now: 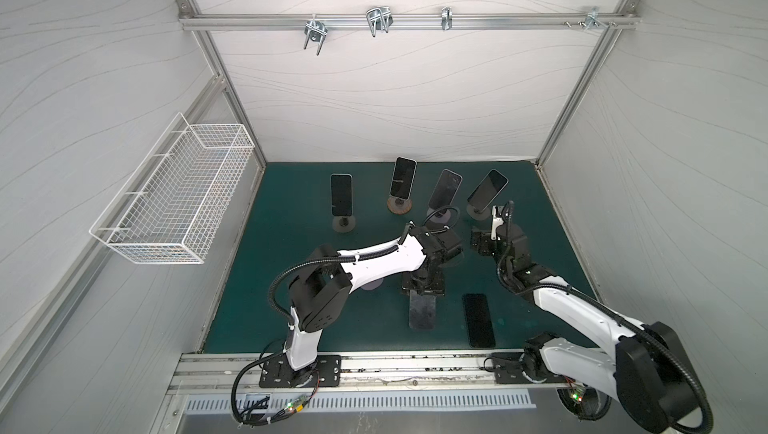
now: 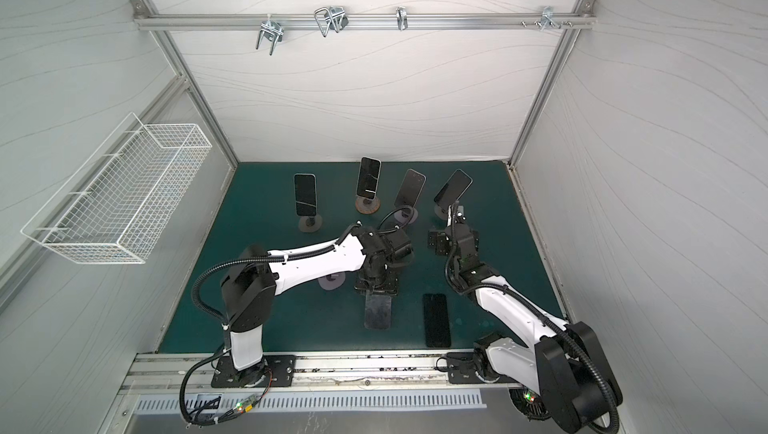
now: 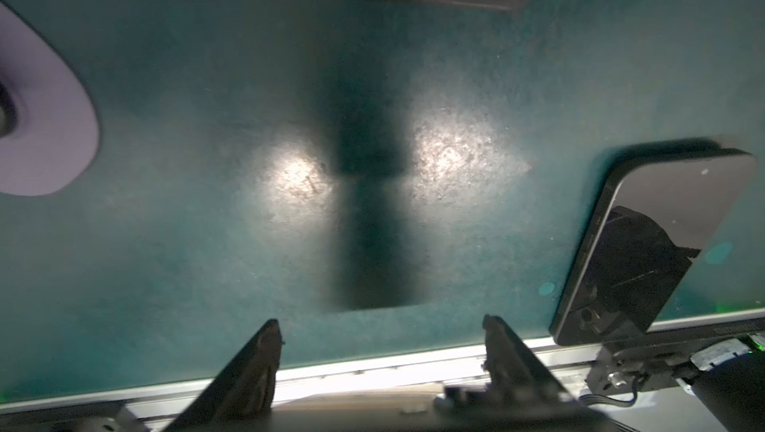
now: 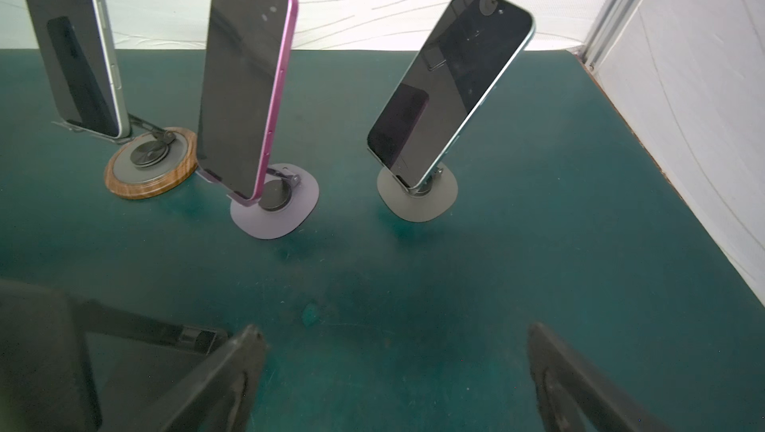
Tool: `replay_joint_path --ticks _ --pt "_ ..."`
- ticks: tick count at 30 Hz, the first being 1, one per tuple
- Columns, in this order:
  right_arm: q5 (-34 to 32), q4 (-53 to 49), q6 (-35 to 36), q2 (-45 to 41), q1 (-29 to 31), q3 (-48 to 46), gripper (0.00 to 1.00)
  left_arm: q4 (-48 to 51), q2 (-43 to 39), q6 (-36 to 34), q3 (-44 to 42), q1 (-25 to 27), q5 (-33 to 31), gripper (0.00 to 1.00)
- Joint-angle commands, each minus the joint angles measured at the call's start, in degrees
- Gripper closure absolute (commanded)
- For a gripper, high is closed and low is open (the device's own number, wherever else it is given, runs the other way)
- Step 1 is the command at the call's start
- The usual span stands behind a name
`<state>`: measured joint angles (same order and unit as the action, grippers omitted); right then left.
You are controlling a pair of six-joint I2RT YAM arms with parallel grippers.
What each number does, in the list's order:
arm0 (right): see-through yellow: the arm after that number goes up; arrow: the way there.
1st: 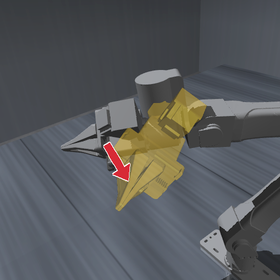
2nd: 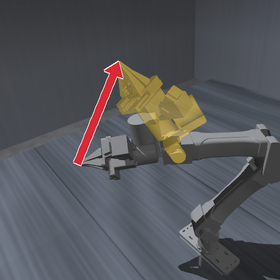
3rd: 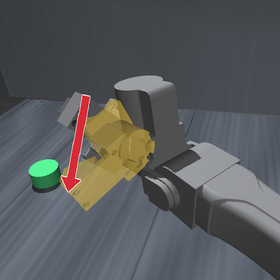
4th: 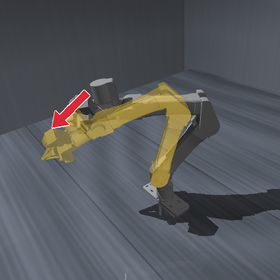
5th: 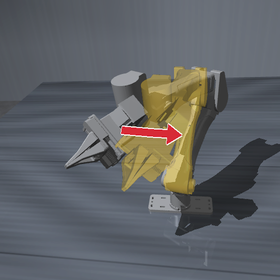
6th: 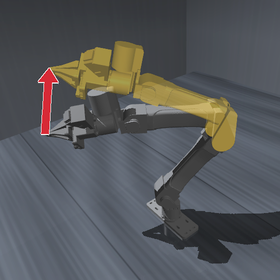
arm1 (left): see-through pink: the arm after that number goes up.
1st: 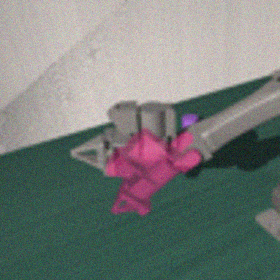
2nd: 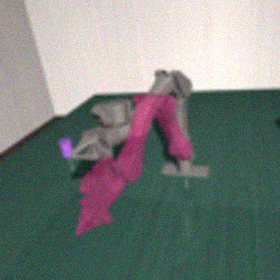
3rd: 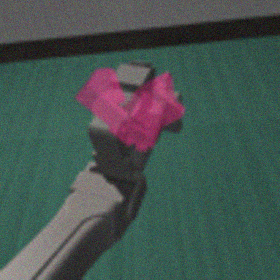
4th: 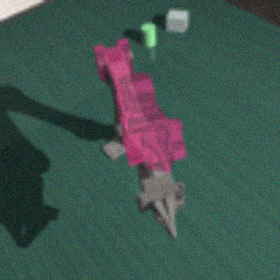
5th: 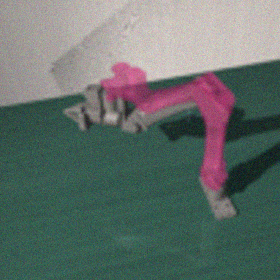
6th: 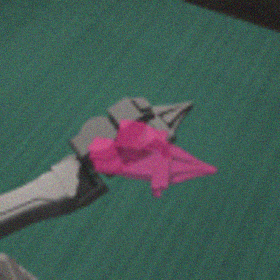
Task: Remove the phone from the phone stand
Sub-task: 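Lower the phone with the left gripper onto the mat near the robot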
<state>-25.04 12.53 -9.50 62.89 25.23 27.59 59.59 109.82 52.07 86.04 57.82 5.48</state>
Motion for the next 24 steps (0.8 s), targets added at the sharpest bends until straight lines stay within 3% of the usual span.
replay_joint_path --ticks 1,11,24 --pt "0.06 1.55 -0.70 -1.36 -0.34 -0.61 0.01 0.01 2.36 2.11 2.69 0.53 2.41 0.46" --pt "0.03 1.35 -0.75 -1.07 -0.44 -0.42 0.01 3.22 9.61 2.01 8.73 1.34 6.98 0.48" --pt "0.00 1.61 -0.87 -1.51 -0.53 -0.79 0.01 2.78 14.17 4.44 8.51 1.86 16.27 0.49"
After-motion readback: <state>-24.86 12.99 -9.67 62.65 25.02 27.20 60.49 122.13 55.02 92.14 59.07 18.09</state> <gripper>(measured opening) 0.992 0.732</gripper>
